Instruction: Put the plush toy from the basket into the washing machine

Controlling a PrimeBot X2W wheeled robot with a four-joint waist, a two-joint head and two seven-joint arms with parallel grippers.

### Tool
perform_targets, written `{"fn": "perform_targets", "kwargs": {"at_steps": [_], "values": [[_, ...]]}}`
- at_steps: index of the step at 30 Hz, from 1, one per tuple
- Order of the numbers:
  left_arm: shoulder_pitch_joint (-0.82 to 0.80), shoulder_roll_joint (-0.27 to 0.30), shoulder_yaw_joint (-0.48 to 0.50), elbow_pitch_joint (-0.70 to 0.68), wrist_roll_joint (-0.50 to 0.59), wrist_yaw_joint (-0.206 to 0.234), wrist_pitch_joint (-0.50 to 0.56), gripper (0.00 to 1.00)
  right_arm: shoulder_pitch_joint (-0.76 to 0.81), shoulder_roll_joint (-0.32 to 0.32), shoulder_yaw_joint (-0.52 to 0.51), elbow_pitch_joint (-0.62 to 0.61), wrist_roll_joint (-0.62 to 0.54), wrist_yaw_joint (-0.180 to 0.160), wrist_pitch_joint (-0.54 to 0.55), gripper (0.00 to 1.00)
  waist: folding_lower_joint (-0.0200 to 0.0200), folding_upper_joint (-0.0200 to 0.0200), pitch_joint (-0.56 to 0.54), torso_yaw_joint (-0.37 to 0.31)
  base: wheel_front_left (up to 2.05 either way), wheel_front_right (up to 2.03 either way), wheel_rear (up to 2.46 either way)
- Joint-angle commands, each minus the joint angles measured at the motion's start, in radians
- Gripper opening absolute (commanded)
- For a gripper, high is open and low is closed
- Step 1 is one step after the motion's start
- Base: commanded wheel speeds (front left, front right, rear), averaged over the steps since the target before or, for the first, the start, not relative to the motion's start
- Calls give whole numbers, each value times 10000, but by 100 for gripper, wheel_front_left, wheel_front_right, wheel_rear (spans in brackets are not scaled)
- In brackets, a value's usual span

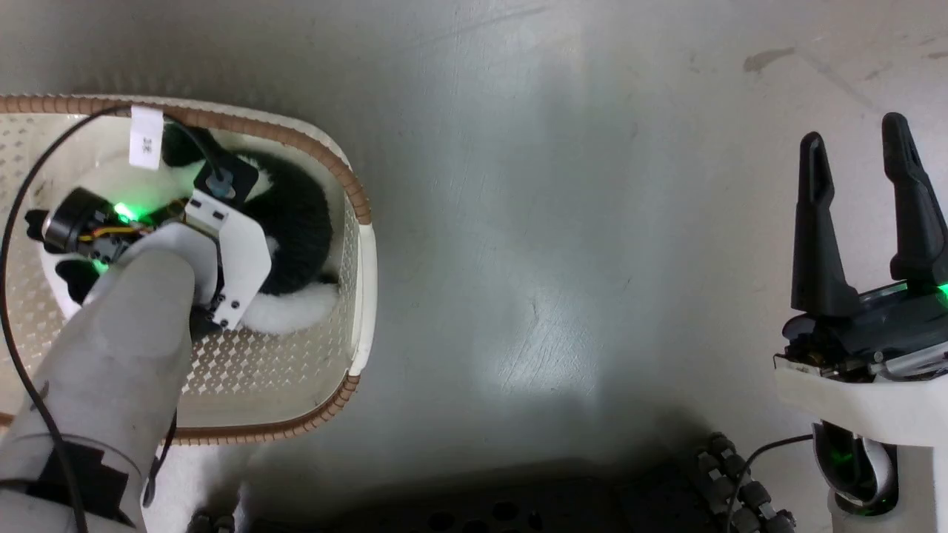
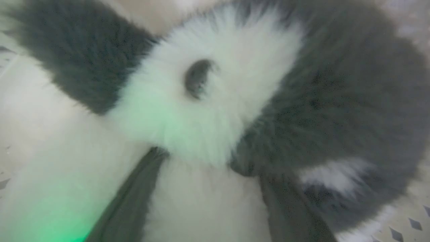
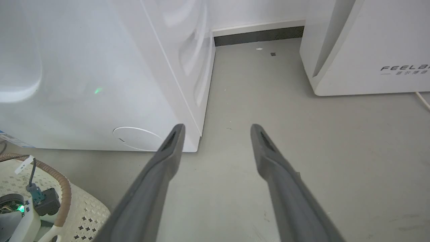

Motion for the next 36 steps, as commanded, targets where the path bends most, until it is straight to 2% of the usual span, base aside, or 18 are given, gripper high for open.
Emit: {"fn": "perform_targets", "kwargs": {"at_steps": [1, 2, 5, 11, 17, 29, 33, 36], "values": [[182, 159, -228, 813, -30, 76, 258, 95, -250, -10, 15, -108, 76, 6, -122, 100, 7, -1, 194, -38, 0, 0, 0], [197, 116, -256, 813, -49, 28, 281, 0, -241, -10, -2, -97, 67, 6, -122, 100, 7, -1, 162, -28, 0, 0, 0], [277, 8, -350, 813, -82, -53, 264, 0, -231, -10, -65, -25, 26, 6, -122, 100, 7, -1, -35, 19, 0, 0, 0], [581, -347, -448, 813, -182, 73, -53, 0, -209, -10, -171, 130, -15, 6, -122, 100, 7, -1, -699, 180, 0, 0, 0], [953, -713, -453, 813, -381, 147, -858, 0, -74, -10, -133, 499, -89, 6, -122, 100, 7, -1, -1664, 369, 0, 0, 0], [2456, -1229, -434, 813, -895, -31, -2758, 0, 828, -10, 33, 1395, -258, 6, -122, 100, 7, -1, -4569, 948, 0, 0, 0], [2881, -1449, -502, 813, -928, 84, -3122, 0, 1165, -10, 76, 1583, -334, 6, -122, 100, 7, -1, -5303, 1140, 0, 0, 0], [3432, -1762, -515, 804, -1036, 293, -3448, 0, 1653, -10, 83, 1813, -411, 6, -122, 100, 7, -1, -6310, 1420, 0, 0, 0]]}}
